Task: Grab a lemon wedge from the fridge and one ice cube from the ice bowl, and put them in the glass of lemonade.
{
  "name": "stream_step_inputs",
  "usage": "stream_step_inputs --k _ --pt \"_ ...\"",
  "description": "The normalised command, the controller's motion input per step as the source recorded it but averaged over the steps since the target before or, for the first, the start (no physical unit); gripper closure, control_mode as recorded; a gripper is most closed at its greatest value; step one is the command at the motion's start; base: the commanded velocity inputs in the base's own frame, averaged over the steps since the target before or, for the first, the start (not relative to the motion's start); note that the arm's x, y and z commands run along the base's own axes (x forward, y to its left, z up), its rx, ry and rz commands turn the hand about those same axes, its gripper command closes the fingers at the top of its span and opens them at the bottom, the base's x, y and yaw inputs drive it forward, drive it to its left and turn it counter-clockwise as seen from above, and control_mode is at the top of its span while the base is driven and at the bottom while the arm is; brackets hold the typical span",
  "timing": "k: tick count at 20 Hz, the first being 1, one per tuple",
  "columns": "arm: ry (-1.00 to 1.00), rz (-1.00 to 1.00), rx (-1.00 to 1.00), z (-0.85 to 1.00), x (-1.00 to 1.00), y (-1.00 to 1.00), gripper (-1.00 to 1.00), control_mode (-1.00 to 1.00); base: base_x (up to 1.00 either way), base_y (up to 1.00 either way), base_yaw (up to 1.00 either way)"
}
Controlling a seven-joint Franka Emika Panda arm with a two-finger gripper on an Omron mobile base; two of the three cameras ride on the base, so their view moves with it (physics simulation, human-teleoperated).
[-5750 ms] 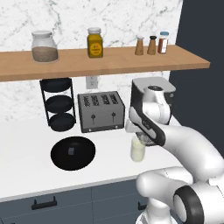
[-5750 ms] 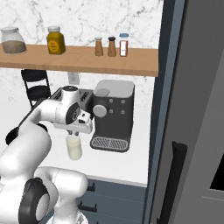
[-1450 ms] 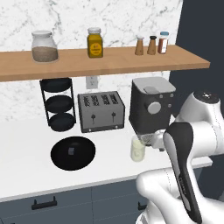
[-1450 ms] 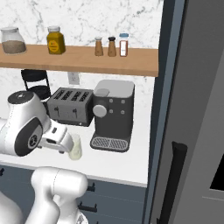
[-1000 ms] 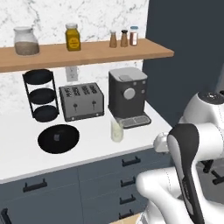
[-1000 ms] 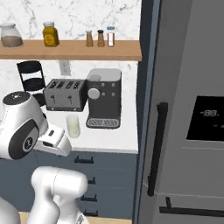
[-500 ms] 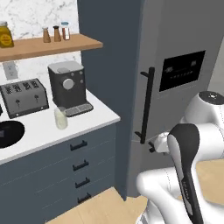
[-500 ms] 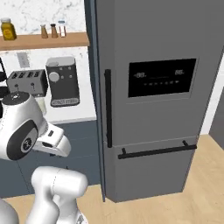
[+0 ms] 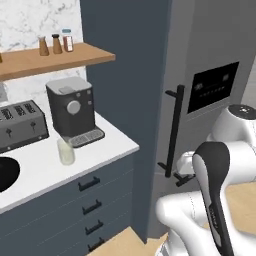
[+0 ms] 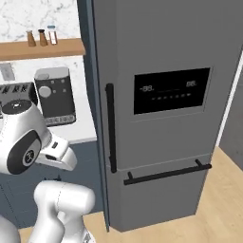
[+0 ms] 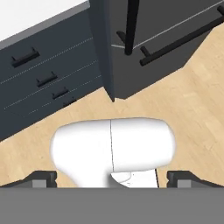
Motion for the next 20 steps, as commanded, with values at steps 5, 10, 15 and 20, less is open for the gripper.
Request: stream_step_inputs --k 5,10,15,20 --pt "0.0 0.0 0.0 0.0 0.0 0.0 -1.0 1.0 0.5 0.11 -0.3" --pt "0.0 0.0 0.0 0.0 0.0 0.0 -1.0 1.0 -0.25 -0.02 -0.28" --pt "0.0 0.0 0.0 0.0 0.0 0.0 -1.0 1.0 -0.04 0.0 -0.15" --pt "0.0 0.0 0.0 0.0 0.0 0.0 -1.0 1.0 0.06 -0.01 -0.01"
